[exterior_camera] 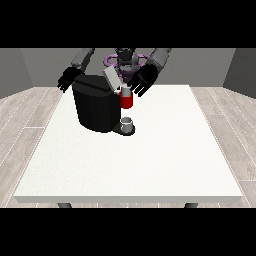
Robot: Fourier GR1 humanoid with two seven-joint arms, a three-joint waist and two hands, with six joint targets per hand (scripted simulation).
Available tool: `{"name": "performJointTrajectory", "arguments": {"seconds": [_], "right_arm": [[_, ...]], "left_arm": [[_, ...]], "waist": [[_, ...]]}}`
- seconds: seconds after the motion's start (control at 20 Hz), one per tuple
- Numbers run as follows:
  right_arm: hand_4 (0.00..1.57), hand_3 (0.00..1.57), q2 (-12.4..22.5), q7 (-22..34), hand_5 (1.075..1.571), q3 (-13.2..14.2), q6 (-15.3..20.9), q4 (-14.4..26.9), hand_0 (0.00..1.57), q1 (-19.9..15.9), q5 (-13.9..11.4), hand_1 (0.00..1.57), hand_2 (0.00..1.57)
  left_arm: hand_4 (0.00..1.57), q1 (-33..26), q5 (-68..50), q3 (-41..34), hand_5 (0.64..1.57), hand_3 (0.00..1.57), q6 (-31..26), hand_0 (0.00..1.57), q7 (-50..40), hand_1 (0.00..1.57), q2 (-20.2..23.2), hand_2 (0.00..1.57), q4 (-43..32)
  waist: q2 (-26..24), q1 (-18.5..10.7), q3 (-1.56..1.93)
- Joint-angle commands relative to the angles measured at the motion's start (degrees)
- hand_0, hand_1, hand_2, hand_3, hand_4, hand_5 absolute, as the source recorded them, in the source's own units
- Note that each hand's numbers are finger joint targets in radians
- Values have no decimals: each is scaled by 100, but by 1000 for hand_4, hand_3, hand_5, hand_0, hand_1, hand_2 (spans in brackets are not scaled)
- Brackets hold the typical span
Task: Insert the coffee pod into the coffee machine and close the lid
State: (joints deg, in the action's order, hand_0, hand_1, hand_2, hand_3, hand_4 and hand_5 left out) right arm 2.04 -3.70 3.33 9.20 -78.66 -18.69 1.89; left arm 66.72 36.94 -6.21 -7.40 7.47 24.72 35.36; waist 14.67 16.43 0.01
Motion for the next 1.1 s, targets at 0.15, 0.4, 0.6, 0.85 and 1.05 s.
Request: {"name": "performJointTrajectory", "arguments": {"seconds": [0.15, 0.4, 0.6, 0.85, 1.05], "right_arm": [[415, 0, 99, -9, 1571, 71, 5, 84, 0, -77, -18, 0, 0], [403, 0, 120, 131, 1571, 105, 2, -48, 0, -43, 56, 0, 0], [397, 0, 165, 74, 1571, 223, -65, 91, 0, -89, 171, 0, 0], [438, 0, 27, 274, 1571, -70, -14, -274, 0, -93, 45, 0, 0], [477, 0, -111, -7, 1571, -127, 93, -223, 0, 132, -40, 0, 0]], "left_arm": [[487, 55, 81, 45, 1571, 1197, -81, 1236, -120, 1236, -118, 1279, -67], [467, 16, 40, -89, 1571, 1152, -43, 1220, -106, 1220, -44, 1252, -167], [457, -6, 144, 30, 1571, 1058, -115, 1161, 22, 1161, -51, 1195, -114], [413, 75, 212, -64, 1571, 980, -62, 1105, 132, 1105, 240, 1151, -239], [365, -12, 275, -31, 1571, 953, 8, 1051, 214, 1051, 224, 1118, -182]], "waist": [[46, -23, 0], [42, 54, 0], [116, -13, 0], [162, 130, -2], [119, 55, -1]]}}
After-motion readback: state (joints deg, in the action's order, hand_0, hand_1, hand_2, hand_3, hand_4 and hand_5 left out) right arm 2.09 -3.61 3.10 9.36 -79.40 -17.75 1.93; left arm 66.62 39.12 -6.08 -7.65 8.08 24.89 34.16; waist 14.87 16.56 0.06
